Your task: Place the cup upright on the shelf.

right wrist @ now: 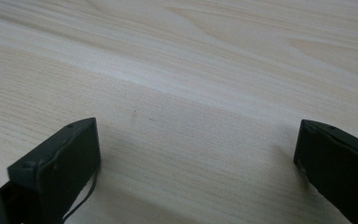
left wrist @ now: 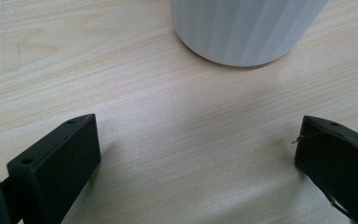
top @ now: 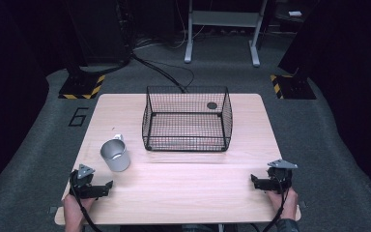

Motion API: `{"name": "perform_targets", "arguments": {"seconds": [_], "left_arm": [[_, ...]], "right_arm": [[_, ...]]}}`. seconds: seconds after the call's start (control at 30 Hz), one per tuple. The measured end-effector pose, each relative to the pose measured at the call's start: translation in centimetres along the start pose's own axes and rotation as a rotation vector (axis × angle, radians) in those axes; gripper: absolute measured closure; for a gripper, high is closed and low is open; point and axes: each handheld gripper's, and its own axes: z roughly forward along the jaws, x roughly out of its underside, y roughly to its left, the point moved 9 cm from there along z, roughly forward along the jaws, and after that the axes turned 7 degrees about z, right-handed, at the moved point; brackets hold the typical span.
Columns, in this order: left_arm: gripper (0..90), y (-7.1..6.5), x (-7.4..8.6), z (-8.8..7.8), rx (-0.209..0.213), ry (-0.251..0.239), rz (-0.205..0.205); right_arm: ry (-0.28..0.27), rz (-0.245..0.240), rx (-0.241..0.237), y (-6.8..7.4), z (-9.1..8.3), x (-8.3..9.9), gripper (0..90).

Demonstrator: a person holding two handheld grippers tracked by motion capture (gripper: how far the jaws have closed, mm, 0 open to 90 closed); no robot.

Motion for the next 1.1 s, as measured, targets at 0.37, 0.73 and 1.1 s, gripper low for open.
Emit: {"name": "perform_targets", "arguments": {"seconds": [0.37,0.73,1.1], "left_arm": [[0.1,0.0,0.0,0.0,-0.001,0.002,-0.001],[0.0,0.0,0.0,0.0,0.000,0.008,-0.003],[0.0,-0.9,-1.3,-1.3,0.064,-0.053,-0.031]], "right_arm": [[0.002,0.005,-0.004,0.0,0.1,0.0,0.0],[-0.002,0.000,-0.004,0.0,0.1,-0.1,0.0],[-0.003,0.003,-0.004,0.1,0.1,-0.1,0.3]]}}
